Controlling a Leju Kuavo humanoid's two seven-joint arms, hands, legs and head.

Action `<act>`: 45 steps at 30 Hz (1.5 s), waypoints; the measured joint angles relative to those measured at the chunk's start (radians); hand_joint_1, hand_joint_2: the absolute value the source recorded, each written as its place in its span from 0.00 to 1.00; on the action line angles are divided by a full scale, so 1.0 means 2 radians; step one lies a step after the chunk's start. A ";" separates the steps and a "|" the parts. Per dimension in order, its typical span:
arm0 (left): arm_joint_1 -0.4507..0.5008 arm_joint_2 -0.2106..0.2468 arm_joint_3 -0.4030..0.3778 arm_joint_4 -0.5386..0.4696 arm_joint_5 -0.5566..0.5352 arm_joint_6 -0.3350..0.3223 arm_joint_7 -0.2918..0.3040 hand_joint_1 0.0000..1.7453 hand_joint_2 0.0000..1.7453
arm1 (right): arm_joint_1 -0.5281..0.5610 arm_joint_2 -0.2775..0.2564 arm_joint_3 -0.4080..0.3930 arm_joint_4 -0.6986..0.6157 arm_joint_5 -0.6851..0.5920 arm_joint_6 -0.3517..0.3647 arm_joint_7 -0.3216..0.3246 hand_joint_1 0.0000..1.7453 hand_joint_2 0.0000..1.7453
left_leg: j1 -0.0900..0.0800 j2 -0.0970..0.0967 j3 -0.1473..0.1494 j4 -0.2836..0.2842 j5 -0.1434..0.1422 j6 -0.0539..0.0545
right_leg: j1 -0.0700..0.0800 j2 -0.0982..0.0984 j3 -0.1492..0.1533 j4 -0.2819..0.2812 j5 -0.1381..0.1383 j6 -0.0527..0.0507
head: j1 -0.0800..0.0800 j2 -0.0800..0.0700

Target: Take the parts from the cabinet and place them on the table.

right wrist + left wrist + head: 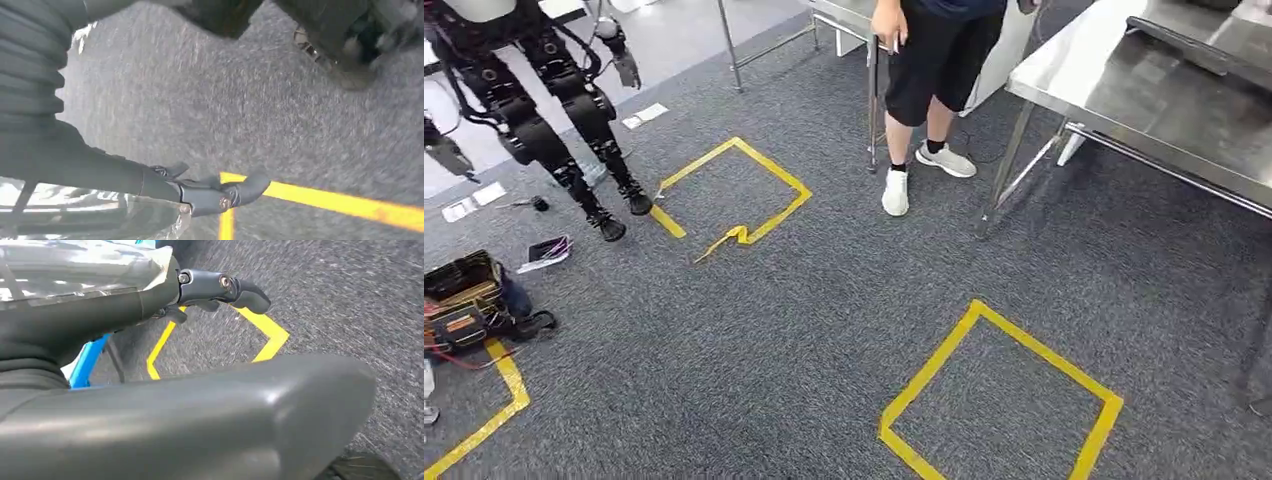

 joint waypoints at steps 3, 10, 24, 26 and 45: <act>0.002 0.002 0.002 0.000 0.004 0.005 0.000 0.00 0.00 | -0.008 0.008 0.017 0.000 0.013 0.006 0.002 0.00 1.00 | 0.001 0.007 0.033 -0.057 0.040 0.001 | 0.000 -0.020 0.001 0.000 -0.001 0.000 | 0.000 0.000; 0.001 0.002 0.010 0.000 0.010 0.021 0.007 0.00 0.00 | -0.025 0.017 0.040 0.000 0.027 0.016 0.002 0.00 1.00 | -0.006 0.021 0.078 -0.150 0.069 0.023 | 0.009 -0.050 0.005 0.003 -0.008 0.014 | 0.002 0.000; 0.004 0.000 0.012 -0.001 0.005 -0.004 -0.041 0.00 0.00 | 0.008 -0.010 0.018 0.000 -0.025 -0.022 -0.016 0.00 1.00 | -0.004 -0.062 0.069 -0.151 0.081 0.017 | 0.002 0.045 -0.003 0.006 -0.002 0.016 | 0.004 0.000; 0.004 0.002 0.012 -0.001 0.005 -0.004 -0.042 0.00 0.00 | 0.009 -0.011 0.012 0.000 -0.026 -0.025 -0.016 0.00 1.00 | -0.002 -0.061 0.066 -0.147 0.078 0.013 | -0.006 0.034 -0.002 0.001 0.003 0.009 | 0.005 0.000; 0.001 0.001 0.005 -0.001 -0.013 -0.006 -0.027 0.00 0.00 | 0.040 -0.014 -0.027 0.000 -0.067 -0.050 -0.035 0.00 1.00 | -0.003 -0.005 0.080 -0.155 0.073 0.031 | 0.001 0.014 -0.053 0.128 -0.065 0.012 | 0.006 0.000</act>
